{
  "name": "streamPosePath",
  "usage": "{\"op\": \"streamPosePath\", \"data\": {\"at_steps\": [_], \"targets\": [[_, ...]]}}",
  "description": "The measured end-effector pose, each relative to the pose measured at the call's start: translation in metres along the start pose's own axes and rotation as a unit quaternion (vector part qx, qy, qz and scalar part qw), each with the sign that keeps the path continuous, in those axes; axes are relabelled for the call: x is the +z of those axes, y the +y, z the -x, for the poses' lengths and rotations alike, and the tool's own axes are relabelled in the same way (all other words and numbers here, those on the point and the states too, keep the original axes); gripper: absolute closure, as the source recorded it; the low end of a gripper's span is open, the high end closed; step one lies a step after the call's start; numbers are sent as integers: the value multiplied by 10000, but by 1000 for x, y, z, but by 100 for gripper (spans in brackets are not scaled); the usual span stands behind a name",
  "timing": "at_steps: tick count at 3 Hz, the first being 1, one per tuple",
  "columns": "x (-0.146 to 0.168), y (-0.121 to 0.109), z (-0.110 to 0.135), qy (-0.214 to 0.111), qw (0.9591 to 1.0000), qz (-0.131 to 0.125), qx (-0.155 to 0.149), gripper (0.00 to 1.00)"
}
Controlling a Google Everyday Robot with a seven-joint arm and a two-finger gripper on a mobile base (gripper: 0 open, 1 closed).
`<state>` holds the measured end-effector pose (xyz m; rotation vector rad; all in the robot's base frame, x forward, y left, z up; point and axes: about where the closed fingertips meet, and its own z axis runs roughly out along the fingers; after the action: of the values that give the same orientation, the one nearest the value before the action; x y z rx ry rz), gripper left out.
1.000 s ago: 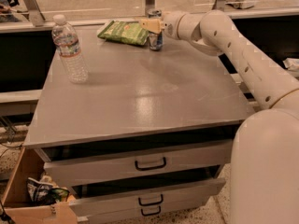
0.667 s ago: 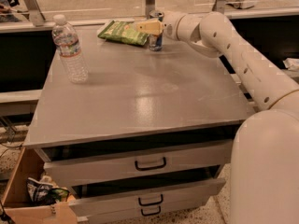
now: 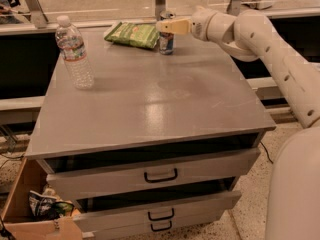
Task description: Move redbull can near green jalapeno chip bag
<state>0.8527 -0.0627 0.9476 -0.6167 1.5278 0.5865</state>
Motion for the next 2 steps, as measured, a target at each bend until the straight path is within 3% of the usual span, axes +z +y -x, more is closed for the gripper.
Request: {"op": "streamPosePath", "data": {"at_steps": [1,2], "targets": [[-68,-17,30,26,9994,85,-345,0],[-141,-18,54,67,9974,310,-649,0]]}}
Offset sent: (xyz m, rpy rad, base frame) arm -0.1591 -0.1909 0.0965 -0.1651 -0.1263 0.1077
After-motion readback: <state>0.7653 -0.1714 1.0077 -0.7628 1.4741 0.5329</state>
